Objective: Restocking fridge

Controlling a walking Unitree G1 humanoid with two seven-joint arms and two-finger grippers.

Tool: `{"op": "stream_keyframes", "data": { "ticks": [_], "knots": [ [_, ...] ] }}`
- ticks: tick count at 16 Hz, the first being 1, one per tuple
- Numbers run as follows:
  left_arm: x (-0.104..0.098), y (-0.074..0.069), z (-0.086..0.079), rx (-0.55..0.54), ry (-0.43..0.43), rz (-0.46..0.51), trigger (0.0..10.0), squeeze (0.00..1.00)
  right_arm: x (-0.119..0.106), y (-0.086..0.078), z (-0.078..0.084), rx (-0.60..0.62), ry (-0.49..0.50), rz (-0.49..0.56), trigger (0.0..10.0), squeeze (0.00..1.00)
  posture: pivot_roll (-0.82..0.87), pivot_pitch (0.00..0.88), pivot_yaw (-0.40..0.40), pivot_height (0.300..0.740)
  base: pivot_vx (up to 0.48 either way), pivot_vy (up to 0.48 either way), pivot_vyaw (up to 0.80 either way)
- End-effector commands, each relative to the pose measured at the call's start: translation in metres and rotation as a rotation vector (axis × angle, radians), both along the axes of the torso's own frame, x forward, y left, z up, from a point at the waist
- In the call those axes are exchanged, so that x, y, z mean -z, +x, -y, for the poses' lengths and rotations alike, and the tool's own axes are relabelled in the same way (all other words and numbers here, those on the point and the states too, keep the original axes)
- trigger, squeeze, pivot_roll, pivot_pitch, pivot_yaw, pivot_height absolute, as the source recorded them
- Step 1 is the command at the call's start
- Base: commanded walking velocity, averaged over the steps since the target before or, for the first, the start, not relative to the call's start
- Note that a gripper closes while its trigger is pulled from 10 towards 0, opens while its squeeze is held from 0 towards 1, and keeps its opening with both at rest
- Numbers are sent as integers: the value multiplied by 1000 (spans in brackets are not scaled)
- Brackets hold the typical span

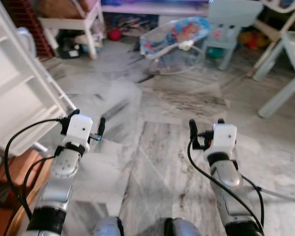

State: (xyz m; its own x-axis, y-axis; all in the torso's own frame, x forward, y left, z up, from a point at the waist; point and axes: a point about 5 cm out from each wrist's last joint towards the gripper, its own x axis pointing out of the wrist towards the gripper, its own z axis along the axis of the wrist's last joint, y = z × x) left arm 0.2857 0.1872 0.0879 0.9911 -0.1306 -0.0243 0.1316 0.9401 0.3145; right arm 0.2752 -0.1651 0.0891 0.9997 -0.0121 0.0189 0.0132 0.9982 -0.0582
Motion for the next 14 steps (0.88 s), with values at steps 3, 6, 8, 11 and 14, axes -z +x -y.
{"op": "stream_keyframes", "data": {
  "ticks": [3, 6, 8, 11, 14],
  "knots": [
    [8, -15, 0, 54, 2, -37, 10000, 0, 9, -4, 13, 34, -6, -39, 10000, 0, 64, 103, -25, 740, 0, 0, -800],
    [8, -16, -2, 49, 6, -37, 10000, 0, 12, -6, 12, 25, -11, -53, 10000, 0, 63, 118, -38, 740, 0, 0, -800],
    [3, -11, -5, 34, -7, -16, 10000, 0, 11, -5, 2, -8, -6, -51, 10000, 0, 64, 134, -44, 740, 306, 0, -800],
    [2, -13, -3, 63, 1, -20, 10000, 0, 9, -3, 0, -15, -10, -42, 10000, 0, 63, 136, -39, 740, 317, 0, -800],
    [5, -17, -8, 47, -1, -34, 10000, 0, 8, 0, 2, -14, -23, -37, 10000, 0, 68, 133, -49, 740, 320, 0, -800]
  ]
}}
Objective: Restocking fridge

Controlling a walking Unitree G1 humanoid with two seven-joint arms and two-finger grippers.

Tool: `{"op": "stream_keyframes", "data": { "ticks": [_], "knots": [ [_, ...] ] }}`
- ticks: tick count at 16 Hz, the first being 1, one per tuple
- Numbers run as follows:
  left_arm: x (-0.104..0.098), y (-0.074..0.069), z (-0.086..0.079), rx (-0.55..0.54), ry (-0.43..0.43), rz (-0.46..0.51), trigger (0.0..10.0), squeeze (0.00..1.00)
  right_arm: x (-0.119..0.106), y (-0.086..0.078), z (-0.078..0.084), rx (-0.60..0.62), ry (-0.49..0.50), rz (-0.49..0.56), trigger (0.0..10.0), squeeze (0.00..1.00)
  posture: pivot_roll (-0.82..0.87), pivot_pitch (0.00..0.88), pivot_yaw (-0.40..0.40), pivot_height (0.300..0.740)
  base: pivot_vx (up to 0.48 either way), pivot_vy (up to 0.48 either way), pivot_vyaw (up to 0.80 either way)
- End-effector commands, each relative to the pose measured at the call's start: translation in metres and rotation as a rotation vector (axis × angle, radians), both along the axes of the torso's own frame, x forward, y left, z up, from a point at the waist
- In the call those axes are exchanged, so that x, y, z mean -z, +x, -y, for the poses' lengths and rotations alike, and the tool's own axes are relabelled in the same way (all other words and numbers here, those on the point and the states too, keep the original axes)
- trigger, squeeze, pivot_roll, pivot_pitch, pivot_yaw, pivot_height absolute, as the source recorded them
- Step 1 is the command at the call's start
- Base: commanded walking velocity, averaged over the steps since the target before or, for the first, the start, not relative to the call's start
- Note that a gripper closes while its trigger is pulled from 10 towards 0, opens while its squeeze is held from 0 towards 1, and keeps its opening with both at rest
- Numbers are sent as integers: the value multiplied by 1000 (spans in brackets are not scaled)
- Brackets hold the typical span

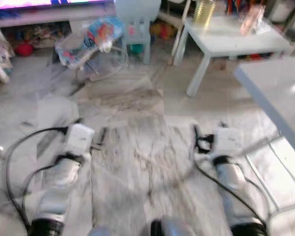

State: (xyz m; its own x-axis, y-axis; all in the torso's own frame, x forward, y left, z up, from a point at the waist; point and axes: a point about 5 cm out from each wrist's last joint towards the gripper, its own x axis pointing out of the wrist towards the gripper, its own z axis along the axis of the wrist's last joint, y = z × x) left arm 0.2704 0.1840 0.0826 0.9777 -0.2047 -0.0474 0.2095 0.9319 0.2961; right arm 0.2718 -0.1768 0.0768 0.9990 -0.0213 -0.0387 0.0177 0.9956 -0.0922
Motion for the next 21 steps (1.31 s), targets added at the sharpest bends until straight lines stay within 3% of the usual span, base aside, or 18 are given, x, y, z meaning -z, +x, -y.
{"op": "stream_keyframes", "data": {
  "ticks": [1, 4, 9, 16, 21],
  "knots": [
    [0, -2, -12, -31, 15, -7, 10000, 0, -5, 4, -10, -25, 9, 23, 10000, 0, 68, 132, -50, 740, 319, 0, -800],
    [0, -2, -8, -36, 5, -7, 10000, 0, -7, 7, -13, -41, 1, 29, 10000, 0, 68, 136, -55, 740, 268, 0, 0],
    [-13, 2, -6, -20, 21, 38, 10000, 0, -18, 15, -16, -61, -10, 69, 10000, 0, 68, 180, -59, 740, 250, 0, -788],
    [-9, 3, -11, -59, 15, 25, 10000, 0, -18, 11, -26, -110, -30, 82, 10000, 0, 65, 169, -63, 740, 260, 0, -772],
    [-7, 3, -7, -58, 9, 25, 10000, 0, -17, 11, -26, -116, -37, 81, 10000, 0, 76, 164, -66, 740, 0, 0, 0]
  ]
}}
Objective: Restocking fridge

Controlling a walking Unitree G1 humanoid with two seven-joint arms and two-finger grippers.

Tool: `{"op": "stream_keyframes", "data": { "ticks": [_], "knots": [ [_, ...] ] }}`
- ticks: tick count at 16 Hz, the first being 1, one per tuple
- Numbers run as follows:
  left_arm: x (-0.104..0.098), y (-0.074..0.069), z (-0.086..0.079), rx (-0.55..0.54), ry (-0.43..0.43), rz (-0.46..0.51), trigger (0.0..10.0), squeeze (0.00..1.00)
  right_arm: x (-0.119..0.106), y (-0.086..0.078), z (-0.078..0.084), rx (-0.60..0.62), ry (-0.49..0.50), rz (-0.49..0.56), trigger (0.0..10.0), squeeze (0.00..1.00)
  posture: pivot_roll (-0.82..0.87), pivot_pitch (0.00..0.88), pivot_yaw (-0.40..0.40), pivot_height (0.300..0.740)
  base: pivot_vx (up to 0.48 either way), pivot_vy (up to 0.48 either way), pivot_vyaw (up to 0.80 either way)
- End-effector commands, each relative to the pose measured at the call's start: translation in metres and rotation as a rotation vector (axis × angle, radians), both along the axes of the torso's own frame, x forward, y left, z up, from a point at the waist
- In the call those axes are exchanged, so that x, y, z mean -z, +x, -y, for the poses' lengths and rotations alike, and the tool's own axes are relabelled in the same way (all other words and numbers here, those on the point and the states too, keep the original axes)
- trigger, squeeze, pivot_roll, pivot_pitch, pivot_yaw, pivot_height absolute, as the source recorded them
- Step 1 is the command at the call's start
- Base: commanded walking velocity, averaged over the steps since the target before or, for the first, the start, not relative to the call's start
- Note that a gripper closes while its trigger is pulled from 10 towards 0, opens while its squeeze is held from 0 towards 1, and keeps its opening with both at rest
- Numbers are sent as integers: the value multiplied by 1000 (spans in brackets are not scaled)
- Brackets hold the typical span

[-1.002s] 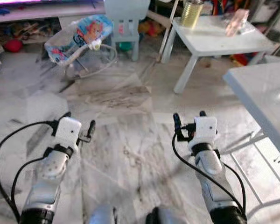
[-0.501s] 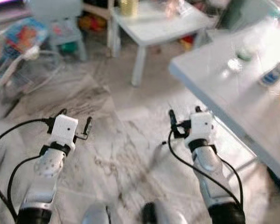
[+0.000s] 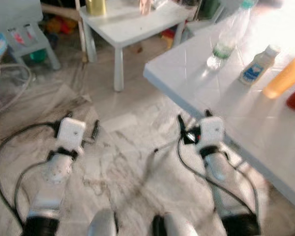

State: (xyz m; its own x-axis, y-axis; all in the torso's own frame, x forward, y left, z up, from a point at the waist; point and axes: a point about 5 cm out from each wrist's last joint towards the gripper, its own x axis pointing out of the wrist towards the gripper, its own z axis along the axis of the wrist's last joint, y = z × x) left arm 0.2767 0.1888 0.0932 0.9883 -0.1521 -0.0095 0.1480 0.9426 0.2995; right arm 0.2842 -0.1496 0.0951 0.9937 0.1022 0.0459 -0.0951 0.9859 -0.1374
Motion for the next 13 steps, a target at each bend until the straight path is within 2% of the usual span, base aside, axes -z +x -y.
{"op": "stream_keyframes", "data": {
  "ticks": [1, 5, 7, 9, 11, 13],
  "knots": [
    [4, -4, -1, -4, 13, -17, 10000, 0, 2, -2, 1, 8, 6, -8, 10000, 0, 76, 164, -66, 740, 0, 0, 0],
    [8, -9, -4, -13, 2, -27, 10000, 0, 6, -5, 3, 13, 5, -17, 10000, 0, 76, 170, -62, 740, 0, 0, 0],
    [6, -4, -6, -44, 3, -24, 10000, 0, 5, -4, 5, 25, 6, -17, 10000, 0, 75, 170, -63, 740, 0, 0, 0],
    [2, 0, -5, -22, -1, -11, 10000, 0, 3, -4, 7, 30, 7, -13, 10000, 0, 78, 176, -86, 740, 0, 0, 0],
    [-3, 4, -9, -39, -12, 3, 10000, 0, -3, 0, 2, 21, 18, 5, 10000, 0, 73, 181, -84, 740, 0, 0, 0],
    [-2, 3, -9, -31, -17, -1, 10000, 0, -6, 2, -1, 11, 17, 15, 10000, 0, 74, 183, -80, 740, 0, 0, -519]
  ]
}}
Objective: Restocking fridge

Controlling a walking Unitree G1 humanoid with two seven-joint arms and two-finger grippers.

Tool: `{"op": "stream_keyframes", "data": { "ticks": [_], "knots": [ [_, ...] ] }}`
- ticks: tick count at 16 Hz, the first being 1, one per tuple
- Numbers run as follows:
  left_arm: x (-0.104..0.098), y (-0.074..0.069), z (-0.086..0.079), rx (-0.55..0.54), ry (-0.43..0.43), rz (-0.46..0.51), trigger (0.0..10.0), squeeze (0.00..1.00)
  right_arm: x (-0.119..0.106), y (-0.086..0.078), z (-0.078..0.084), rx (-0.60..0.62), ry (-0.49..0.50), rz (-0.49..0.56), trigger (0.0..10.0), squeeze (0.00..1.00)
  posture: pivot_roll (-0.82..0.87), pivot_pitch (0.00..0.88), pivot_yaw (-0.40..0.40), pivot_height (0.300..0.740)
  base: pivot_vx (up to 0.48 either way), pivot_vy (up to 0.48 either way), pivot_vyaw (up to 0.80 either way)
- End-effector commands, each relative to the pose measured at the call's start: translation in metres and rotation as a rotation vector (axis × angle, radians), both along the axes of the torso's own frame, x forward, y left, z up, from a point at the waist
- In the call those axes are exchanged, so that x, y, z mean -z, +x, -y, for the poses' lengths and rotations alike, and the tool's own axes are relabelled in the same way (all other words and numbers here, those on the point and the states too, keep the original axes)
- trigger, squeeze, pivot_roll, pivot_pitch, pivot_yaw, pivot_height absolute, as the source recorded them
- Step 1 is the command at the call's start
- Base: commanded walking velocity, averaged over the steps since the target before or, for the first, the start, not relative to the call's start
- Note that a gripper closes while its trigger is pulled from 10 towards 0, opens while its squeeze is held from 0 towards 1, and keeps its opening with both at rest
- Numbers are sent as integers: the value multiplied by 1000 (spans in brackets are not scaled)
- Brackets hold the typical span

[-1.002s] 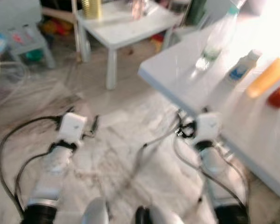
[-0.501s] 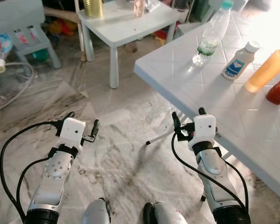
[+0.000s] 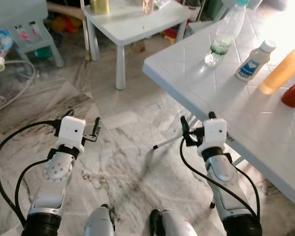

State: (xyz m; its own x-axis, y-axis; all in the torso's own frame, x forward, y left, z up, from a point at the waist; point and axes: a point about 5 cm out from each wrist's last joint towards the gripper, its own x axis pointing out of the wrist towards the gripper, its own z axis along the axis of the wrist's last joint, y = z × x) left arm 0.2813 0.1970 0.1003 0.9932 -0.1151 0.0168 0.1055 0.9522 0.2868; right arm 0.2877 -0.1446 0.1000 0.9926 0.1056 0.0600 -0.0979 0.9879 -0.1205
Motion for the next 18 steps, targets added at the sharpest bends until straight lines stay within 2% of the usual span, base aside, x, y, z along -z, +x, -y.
{"op": "stream_keyframes", "data": {
  "ticks": [1, 7, 10, 11, 13, 15, 18],
  "knots": [
    [5, -3, 2, 20, -1, -25, 10000, 0, -2, -1, 4, 13, -5, 6, 10000, 0, 75, 183, -79, 740, 0, 244, -506],
    [6, -3, 7, 38, -1, -28, 10000, 0, -1, -2, 6, 15, -14, 7, 10000, 0, 73, 183, -77, 740, 0, 254, -80],
    [17, -14, -8, -13, 17, -75, 10000, 0, 0, -6, 5, 17, 1, 11, 10000, 0, 45, 168, -42, 740, 0, 82, 0],
    [19, -22, -22, -56, 9, -93, 10000, 0, 0, -11, 6, 18, 5, 12, 10000, 0, 38, 168, -44, 740, 0, 0, 0],
    [21, -27, -28, -71, 8, -97, 10000, 0, 2, -15, 9, 30, 17, 0, 10000, 0, 36, 166, -50, 740, 0, 0, 0],
    [24, -29, -26, -75, 4, -105, 10000, 0, 5, -17, 9, 28, 15, -9, 10000, 0, 39, 162, -55, 740, 0, 0, 0],
    [15, -25, -11, -48, -17, -59, 10000, 0, -5, -14, 11, 36, 5, 21, 10000, 0, 47, 170, -59, 740, 0, 0, 0]
  ]
}}
